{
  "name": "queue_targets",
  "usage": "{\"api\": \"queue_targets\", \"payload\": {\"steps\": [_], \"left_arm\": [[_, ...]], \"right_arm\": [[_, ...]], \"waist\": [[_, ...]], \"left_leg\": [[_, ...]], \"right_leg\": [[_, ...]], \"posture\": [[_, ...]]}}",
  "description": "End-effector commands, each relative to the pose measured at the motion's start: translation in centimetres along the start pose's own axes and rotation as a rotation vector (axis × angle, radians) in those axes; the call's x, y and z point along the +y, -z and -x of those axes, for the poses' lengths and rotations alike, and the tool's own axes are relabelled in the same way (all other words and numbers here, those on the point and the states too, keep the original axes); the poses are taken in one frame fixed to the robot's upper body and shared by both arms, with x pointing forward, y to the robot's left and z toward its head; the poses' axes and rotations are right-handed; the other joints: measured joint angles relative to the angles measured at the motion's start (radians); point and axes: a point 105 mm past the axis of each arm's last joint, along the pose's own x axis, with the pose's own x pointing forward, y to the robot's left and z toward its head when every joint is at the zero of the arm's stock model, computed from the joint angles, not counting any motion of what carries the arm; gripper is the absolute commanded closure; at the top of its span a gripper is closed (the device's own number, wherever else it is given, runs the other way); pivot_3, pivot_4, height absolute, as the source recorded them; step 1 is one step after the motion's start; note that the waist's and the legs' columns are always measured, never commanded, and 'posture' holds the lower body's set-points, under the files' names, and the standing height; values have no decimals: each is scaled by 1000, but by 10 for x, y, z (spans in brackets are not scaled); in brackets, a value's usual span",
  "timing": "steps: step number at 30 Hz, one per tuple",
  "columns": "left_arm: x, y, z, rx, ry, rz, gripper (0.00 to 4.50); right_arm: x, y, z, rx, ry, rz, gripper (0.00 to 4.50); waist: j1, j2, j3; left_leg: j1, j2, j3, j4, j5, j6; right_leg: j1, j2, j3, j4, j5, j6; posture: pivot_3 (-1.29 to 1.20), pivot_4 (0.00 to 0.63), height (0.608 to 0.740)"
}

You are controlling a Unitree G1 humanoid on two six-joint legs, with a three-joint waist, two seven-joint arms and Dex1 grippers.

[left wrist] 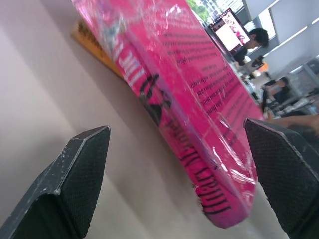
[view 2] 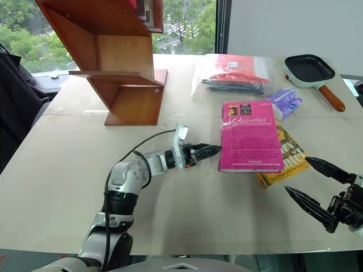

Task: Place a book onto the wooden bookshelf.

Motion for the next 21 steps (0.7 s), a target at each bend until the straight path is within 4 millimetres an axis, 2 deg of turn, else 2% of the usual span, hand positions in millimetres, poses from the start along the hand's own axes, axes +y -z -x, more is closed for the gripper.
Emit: {"api": "queue_targets", "payload": {"steps": [1, 6, 7, 9, 11, 15, 16, 21], "left_arm": [[-10, -4, -12, 33, 64, 177, 75], [-14, -12, -27, 41, 82, 263, 75], [-15, -11, -29, 48, 88, 271, 585], [-17, -10, -33, 59, 90, 275, 1075], [-19, -10, -36, 64, 99, 279, 2099], [-21, -8, -40, 70, 114, 290, 3766], [-21, -7, -40, 70, 113, 292, 4314], [-20, -6, -40, 50, 118, 309, 4422]], "right_arm": [[2, -8, -6, -12, -22, 36, 0], [0, -7, -8, -15, -27, 40, 0], [0, -8, -8, -16, -26, 40, 0], [0, -7, -9, -16, -26, 41, 0], [0, -7, -10, -15, -27, 41, 0], [-1, -7, -10, -17, -25, 42, 0], [-1, -7, -11, -18, -25, 42, 0], [-3, -5, -11, -20, -28, 42, 0]], "waist": [[0, -1, 0], [-2, -1, 1], [-1, -1, 1], [-1, -1, 1], [-1, -1, 1], [-1, -1, 1], [-1, -1, 1], [-1, -1, 1]], "left_leg": [[-1, 0, -2, 2, 0, 0], [-2, 0, -2, 3, 0, 0], [-2, 0, -2, 3, 0, 0], [-2, 0, -3, 3, 0, 0], [-2, -1, -3, 3, 0, 0], [-3, -1, -3, 3, 0, 0], [-3, -1, -3, 3, 0, 0], [-2, -1, -3, 3, 0, 0]], "right_leg": [[0, 0, -2, 0, 0, 0], [1, 0, -2, 0, 0, 0], [1, 0, -2, 0, 1, -2], [1, 0, -3, 0, 2, -3], [1, 0, -3, 0, 2, -3], [1, -1, -3, 0, 2, -3], [1, -1, -3, 0, 2, -3], [1, -1, -3, 0, 2, -3]], "posture": [[0, 150, 731], [0, 150, 731], [0, 150, 731], [0, 150, 731], [0, 150, 731], [0, 150, 731], [0, 150, 731], [0, 150, 731]]}}
